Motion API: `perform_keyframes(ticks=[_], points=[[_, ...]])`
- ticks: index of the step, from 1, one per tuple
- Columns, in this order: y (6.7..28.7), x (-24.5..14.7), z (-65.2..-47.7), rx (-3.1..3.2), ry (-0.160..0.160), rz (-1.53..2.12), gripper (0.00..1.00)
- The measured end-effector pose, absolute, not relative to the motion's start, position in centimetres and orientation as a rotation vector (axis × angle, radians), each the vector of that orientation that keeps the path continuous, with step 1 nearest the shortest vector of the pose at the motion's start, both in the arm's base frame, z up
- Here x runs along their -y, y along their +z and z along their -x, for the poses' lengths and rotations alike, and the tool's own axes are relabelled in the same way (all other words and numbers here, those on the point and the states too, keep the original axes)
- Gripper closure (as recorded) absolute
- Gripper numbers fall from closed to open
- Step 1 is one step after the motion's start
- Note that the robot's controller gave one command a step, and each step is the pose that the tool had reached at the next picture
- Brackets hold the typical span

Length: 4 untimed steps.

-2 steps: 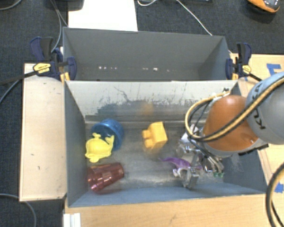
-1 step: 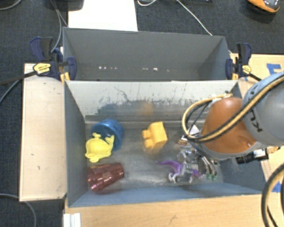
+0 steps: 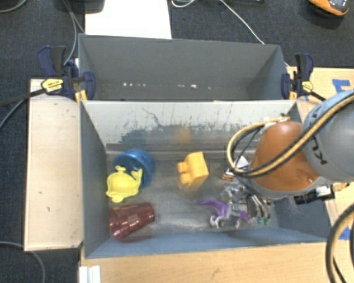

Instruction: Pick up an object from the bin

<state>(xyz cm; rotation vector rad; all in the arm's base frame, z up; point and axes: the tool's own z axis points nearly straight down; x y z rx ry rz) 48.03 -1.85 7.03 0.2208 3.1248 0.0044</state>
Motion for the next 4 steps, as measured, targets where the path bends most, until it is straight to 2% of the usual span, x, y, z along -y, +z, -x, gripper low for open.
perform_keyframes(ticks=[1, 4], points=[[7.3, 1.8, -48.0, -3.126, 0.004, -0.222, 1.0], [10.7, 1.8, -48.0, -3.122, 0.005, -0.223, 1.0]])
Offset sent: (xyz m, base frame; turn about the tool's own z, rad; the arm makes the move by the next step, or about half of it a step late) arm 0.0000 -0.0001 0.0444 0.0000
